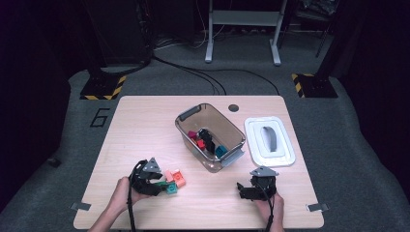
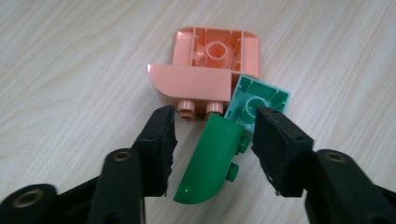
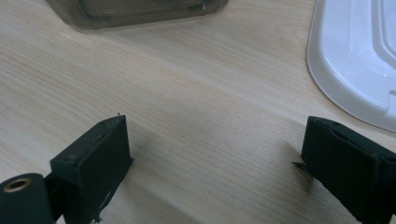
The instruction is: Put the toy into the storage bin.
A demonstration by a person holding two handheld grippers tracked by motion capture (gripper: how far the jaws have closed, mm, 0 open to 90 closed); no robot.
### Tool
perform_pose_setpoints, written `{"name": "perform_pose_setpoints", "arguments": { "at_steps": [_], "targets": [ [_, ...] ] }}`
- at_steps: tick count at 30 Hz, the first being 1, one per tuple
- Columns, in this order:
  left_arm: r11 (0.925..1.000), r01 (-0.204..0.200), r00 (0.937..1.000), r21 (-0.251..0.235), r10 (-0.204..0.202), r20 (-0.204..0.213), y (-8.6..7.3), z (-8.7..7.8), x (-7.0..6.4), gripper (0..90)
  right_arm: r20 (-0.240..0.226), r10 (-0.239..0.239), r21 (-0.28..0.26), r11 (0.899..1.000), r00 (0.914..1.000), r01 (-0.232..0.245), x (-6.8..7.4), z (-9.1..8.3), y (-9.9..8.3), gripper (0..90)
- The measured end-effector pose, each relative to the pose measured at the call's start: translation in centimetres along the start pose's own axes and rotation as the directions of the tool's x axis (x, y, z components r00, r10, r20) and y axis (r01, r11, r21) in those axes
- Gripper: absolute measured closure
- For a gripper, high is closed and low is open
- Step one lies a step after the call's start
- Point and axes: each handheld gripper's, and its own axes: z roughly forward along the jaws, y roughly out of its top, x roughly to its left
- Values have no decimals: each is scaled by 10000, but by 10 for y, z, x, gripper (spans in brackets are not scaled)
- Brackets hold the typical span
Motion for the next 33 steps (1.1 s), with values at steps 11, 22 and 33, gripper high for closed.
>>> {"name": "perform_pose_setpoints", "arguments": {
  "at_steps": [11, 22, 33],
  "targets": [
    [9996, -111, 9999, 262, 112, -36, 0, 2, 3, 660, 0, 0, 0, 10000, 10000, 0, 0, 0, 0, 71],
    [9962, 750, 9966, -450, -764, -299, -3, -9, 14, 663, 3, 17, 3, 10000, 10000, -17, 0, 0, 0, 71],
    [9888, 1077, 9927, -1029, -1127, -433, 6, -21, 26, 664, -6, 24, 7, 10000, 10000, -24, 0, 0, 0, 71]
  ]
}}
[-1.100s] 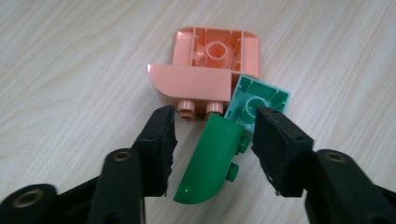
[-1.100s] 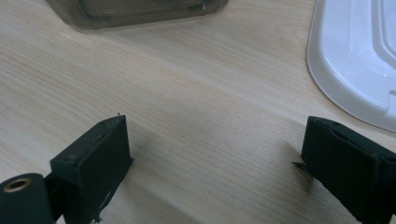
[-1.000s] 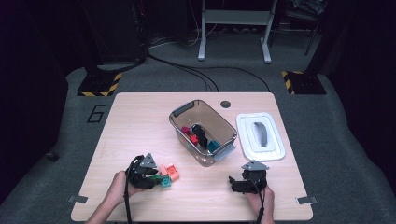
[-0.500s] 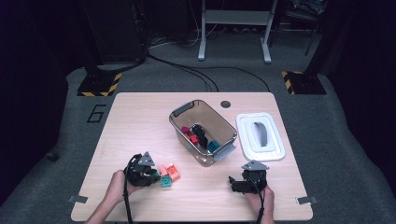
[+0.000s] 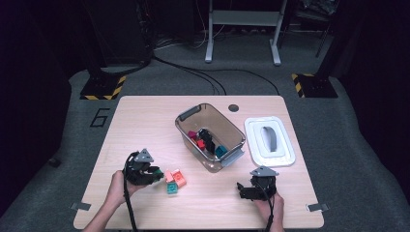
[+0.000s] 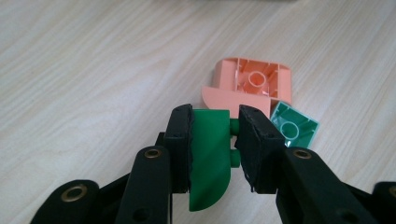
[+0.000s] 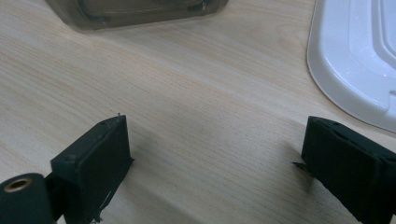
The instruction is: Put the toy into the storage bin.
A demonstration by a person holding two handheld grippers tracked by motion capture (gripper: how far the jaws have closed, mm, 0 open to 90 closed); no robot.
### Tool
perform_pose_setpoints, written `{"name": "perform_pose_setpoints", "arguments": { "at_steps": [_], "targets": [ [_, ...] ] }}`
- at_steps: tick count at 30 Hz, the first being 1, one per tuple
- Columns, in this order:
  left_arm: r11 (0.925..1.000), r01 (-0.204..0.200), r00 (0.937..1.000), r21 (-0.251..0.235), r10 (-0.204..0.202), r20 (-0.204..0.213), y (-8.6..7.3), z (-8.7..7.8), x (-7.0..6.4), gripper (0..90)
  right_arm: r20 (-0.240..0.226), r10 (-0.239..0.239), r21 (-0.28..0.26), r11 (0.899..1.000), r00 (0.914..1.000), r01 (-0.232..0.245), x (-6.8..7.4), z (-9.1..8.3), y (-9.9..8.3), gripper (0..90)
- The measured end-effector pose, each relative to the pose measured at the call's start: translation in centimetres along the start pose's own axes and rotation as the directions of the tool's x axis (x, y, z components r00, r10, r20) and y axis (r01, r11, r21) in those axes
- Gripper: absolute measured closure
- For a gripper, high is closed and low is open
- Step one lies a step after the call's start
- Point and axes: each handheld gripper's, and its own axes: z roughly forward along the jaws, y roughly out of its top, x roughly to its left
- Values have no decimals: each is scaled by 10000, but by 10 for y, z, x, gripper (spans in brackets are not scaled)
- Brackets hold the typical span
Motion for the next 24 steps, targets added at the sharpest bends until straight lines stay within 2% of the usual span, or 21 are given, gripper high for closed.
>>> {"name": "perform_pose_setpoints", "arguments": {
  "at_steps": [9, 10, 17, 24],
  "targets": [
    [9993, 142, 9998, -347, -138, 110, 13, -6, 7, 664, -5, 8, 0, 10000, 10000, -8, 0, 0, 0, 71],
    [9987, 183, 9998, -467, -182, 19, 14, -6, 7, 664, -5, 6, 3, 10000, 10000, -6, 0, 0, 0, 71],
    [9969, 309, 9994, -728, -297, 183, 27, -12, 13, 665, -2, 2, 0, 10000, 10000, -2, 0, 0, 0, 71],
    [9920, 406, 9991, -1196, -387, 184, 48, -21, 18, 665, -3, -4, -1, 10000, 10000, 4, 0, 0, 0, 71]
  ]
}}
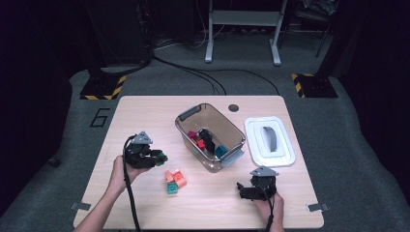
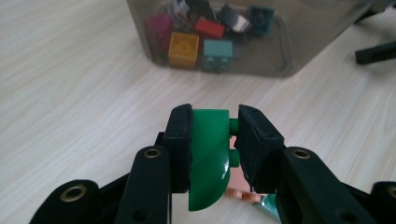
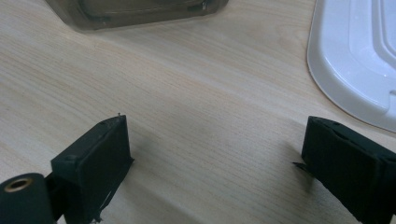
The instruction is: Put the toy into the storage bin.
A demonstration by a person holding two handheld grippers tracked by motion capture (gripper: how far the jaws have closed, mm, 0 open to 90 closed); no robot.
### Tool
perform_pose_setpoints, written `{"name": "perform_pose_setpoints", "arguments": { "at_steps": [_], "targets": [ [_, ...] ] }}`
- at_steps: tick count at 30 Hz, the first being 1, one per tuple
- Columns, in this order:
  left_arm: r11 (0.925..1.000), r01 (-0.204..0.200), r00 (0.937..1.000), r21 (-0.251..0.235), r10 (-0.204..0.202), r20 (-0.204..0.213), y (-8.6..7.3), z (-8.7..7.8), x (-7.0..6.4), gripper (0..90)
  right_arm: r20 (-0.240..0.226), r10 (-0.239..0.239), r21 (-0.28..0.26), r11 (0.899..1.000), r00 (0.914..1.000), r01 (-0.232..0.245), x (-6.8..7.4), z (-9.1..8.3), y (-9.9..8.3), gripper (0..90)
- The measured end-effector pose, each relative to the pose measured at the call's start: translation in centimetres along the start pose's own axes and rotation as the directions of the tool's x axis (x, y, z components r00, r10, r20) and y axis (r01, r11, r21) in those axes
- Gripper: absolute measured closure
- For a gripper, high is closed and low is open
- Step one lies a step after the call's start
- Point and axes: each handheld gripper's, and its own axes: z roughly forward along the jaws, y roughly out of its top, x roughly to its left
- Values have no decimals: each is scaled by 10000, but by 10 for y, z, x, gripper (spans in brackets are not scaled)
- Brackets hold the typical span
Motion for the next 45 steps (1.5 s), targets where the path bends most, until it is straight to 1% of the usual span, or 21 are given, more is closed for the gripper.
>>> {"name": "perform_pose_setpoints", "arguments": {
  "at_steps": [2, 3, 5, 6, 8, 9, 10, 13, 14, 15, 23, 25, 26, 31, 35, 37, 39, 41, 42, 43, 45],
  "targets": [
    [9999, 84, 10000, -148, -84, 18, 8, -2, 1, 665, -1, 2, -4, 10000, 10000, -2, 0, 0, 0, 71],
    [9999, 39, 10000, -133, -38, 58, 12, -3, 2, 665, -1, -2, 0, 10000, 10000, 2, 0, 0, 0, 71],
    [9994, 114, 9999, -326, -112, 60, 19, -4, 3, 665, -4, 9, 1, 10000, 10000, -9, 0, 0, 0, 72],
    [9995, 57, 9999, -313, -54, 87, 23, -4, 4, 665, -2, 7, -1, 10000, 10000, -7, 0, 0, 0, 72],
    [9989, 98, 9999, -468, -93, 114, 29, -5, 5, 665, -1, 15, -13, 10000, 10000, -15, 0, 0, 0, 72],
    [9985, 110, 9999, -539, -109, 31, 32, -5, 5, 665, -5, 14, -3, 10000, 10000, -14, 0, 0, 0, 72],
    [9987, 36, 9999, -511, -31, 104, 35, -6, 6, 665, -6, 14, 2, 10000, 10000, -14, 0, 0, 0, 71],
    [9975, 69, 10000, -709, -65, 59, 43, -6, 6, 665, -3, 17, -12, 10000, 10000, -17, 0, 0, 0, 72],
    [9977, 61, 10000, -673, -56, 77, 45, -6, 7, 665, 4, 16, -4, 10000, 10000, -16, 0, 0, 0, 71],
    [9968, 118, 9998, -788, -107, 143, 48, -6, 7, 665, 7, 17, -6, 10000, 10000, -17, 0, 0, 0, 72],
    [9949, 23, 10000, -1006, -22, 10, 68, -8, 6, 665, 5, 14, -10, 10000, 10000, -14, 0, 0, 0, 72],
    [9952, -28, 10000, -977, 30, 25, 74, -8, 4, 665, 5, 16, -6, 10000, 10000, -16, 0, 0, 0, 72],
    [9946, 15, 10000, -1034, -13, 19, 77, -7, 2, 665, 3, 21, -11, 10000, 10000, -21, 0, 0, 0, 72],
    [9933, -291, 9995, -1122, 298, 49, 93, 1, -4, 665, 5, -16, -24, 10000, 10000, 16, 0, 0, 0, 72],
    [9922, -290, 9994, -1212, 310, 146, 102, 10, -9, 665, 9, 13, -3, 10000, 10000, -13, 0, 0, 0, 72],
    [9921, -347, 9992, -1206, 371, 174, 106, 15, -12, 665, -2, 16, -4, 10000, 10000, -16, 0, 0, 0, 72],
    [9919, -478, 9988, -1176, 491, 77, 110, 19, -15, 665, -1, 11, 0, 10000, 10000, -11, 0, 0, 0, 71],
    [9919, -448, 9988, -1186, 471, 163, 113, 22, -15, 665, 0, 12, 1, 10000, 10000, -12, 0, 0, 0, 71],
    [9922, -462, 9988, -1161, 476, 95, 114, 24, -16, 665, 2, 9, -1, 10000, 10000, -9, 0, 0, 0, 71],
    [9922, -414, 9990, -1176, 434, 144, 115, 27, -17, 665, 3, 10, -1, 10000, 10000, -10, 0, 0, 0, 72],
    [9928, -474, 9987, -1105, 491, 125, 117, 31, -19, 665, 4, 13, -2, 10000, 10000, -13, 0, 0, 0, 71]
  ]
}}
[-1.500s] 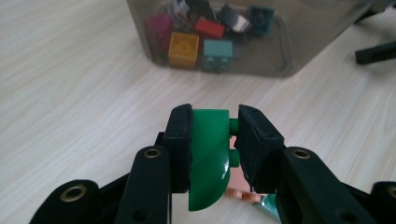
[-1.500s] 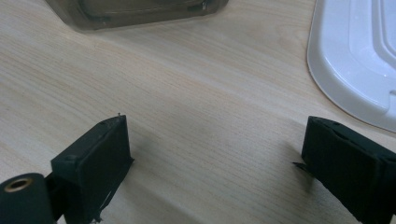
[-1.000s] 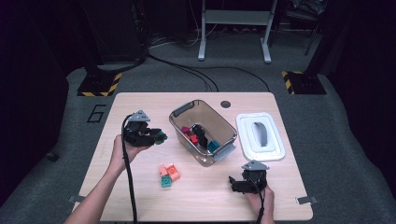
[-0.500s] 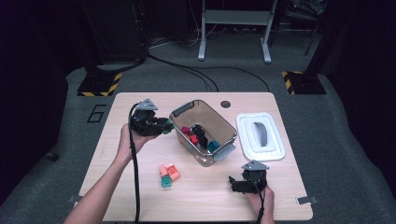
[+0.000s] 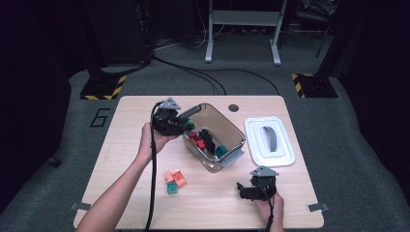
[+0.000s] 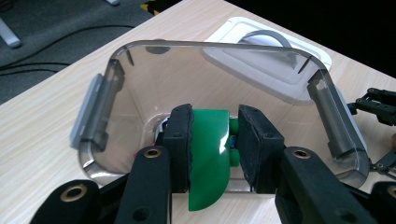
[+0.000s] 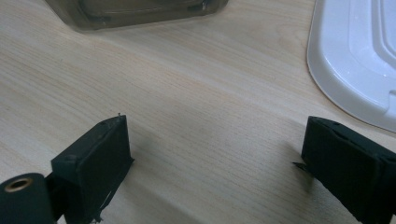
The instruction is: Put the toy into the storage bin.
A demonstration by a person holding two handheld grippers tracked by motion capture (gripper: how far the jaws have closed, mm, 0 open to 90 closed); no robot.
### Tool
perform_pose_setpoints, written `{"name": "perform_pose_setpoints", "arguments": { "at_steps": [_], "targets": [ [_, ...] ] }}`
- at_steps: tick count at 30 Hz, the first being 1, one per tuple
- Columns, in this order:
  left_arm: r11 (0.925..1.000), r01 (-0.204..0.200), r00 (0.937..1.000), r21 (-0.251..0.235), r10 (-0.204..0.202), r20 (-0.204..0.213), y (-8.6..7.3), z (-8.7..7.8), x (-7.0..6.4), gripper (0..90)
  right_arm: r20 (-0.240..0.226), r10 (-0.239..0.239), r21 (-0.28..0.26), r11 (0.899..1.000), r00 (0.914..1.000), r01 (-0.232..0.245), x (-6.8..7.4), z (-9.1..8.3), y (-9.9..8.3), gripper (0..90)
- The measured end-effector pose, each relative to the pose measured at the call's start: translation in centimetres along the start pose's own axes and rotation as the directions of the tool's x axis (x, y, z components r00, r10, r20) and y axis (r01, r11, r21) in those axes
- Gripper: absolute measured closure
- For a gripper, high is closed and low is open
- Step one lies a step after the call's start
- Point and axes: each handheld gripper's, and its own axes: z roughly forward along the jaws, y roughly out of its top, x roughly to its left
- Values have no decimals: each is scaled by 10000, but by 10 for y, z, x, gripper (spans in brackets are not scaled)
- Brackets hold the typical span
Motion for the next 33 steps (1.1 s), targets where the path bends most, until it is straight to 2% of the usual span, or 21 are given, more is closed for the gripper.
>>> {"name": "perform_pose_setpoints", "arguments": {
  "at_steps": [3, 8, 20, 29, 33],
  "targets": [
    [9998, -134, 9999, 117, 132, 97, 3, 8, -2, 665, -2, -3, 0, 10000, 10000, 3, 0, 0, 0, 71],
    [9996, -140, 9996, 250, 134, 236, 4, 19, -9, 665, -1, -6, 0, 10000, 10000, 6, 0, 0, 0, 72],
    [9975, -245, 9986, 664, 213, 485, 3, 37, -19, 664, 24, -35, -12, 10000, 10000, 35, 0, 0, 0, 73],
    [9945, -322, 9904, 997, 183, 1372, -4, 48, -16, 663, 43, 53, -54, 10000, 10000, -53, 0, 0, 0, 72],
    [9922, -381, 9870, 1184, 189, 1594, -7, 52, -17, 663, -4, 4, 1, 10000, 10000, -4, 0, 0, 0, 72]
  ]
}}
